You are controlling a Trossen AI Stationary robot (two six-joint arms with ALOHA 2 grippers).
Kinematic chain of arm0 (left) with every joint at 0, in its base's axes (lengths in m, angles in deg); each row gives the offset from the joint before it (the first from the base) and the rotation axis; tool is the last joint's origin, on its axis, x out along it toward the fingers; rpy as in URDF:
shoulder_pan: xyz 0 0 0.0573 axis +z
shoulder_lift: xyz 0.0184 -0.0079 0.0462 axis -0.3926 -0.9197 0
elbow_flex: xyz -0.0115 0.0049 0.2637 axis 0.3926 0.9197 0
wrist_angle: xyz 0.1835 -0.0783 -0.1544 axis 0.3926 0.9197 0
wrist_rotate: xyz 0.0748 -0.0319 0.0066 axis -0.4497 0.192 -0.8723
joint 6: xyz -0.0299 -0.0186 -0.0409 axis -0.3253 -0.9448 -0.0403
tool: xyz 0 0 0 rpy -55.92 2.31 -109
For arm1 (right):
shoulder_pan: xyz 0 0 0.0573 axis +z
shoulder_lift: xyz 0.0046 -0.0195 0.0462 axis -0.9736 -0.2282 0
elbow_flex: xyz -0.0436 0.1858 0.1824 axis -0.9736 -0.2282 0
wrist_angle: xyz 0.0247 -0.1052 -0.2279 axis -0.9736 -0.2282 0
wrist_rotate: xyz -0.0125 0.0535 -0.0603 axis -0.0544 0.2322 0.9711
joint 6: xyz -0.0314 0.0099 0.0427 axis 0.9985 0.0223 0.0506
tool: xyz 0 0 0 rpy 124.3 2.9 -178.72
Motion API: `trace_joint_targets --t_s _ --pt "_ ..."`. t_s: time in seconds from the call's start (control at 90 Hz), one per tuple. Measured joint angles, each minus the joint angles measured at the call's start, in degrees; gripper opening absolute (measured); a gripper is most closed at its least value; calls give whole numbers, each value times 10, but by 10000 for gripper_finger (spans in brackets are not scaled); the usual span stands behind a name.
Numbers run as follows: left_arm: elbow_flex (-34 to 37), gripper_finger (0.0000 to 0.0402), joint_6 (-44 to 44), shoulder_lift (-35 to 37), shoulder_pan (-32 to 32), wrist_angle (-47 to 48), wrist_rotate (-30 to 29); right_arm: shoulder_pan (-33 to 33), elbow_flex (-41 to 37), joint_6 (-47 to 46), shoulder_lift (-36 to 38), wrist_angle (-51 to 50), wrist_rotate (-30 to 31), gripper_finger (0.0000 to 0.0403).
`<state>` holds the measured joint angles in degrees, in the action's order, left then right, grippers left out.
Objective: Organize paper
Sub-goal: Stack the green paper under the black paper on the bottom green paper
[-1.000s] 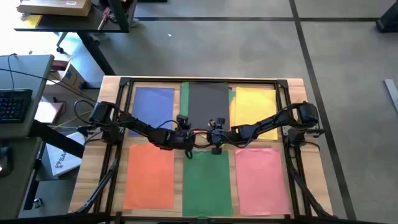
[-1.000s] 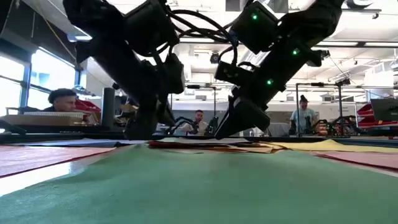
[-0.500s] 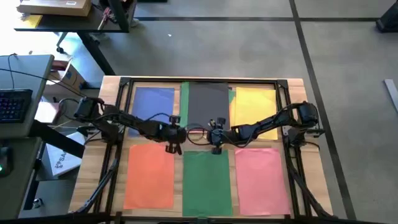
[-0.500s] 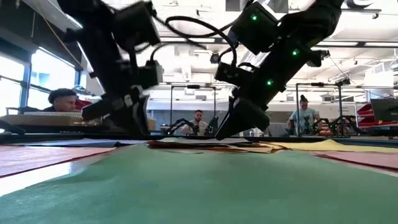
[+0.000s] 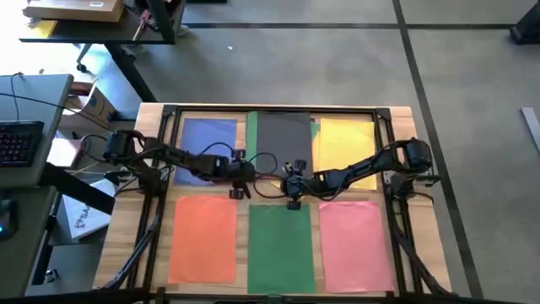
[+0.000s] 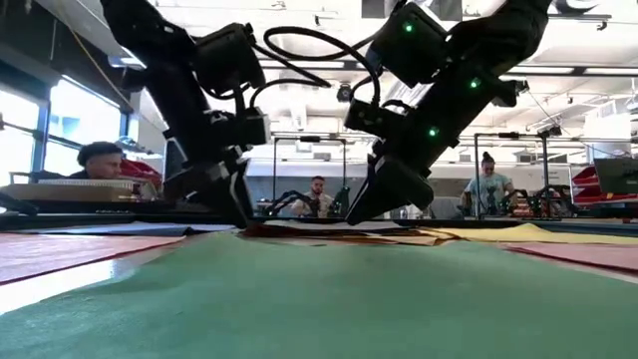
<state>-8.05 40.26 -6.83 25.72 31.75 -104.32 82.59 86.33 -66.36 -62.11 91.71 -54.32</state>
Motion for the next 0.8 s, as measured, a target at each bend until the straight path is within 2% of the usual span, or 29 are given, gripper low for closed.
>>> trace_joint_targets --t_s 0.2,0.456,0.6,0.8 --pt "0 111 -24 0 20 1 27 0 0 -4 0 0 0 121" --pt "0 9 -25 0 15 0 24 0 0 -4 0 0 0 121" --pt "-13 5 -30 1 -10 22 12 0 0 -4 0 0 0 121" --pt "-53 2 -39 2 -51 112 -12 0 0 1 0 0 2 121"
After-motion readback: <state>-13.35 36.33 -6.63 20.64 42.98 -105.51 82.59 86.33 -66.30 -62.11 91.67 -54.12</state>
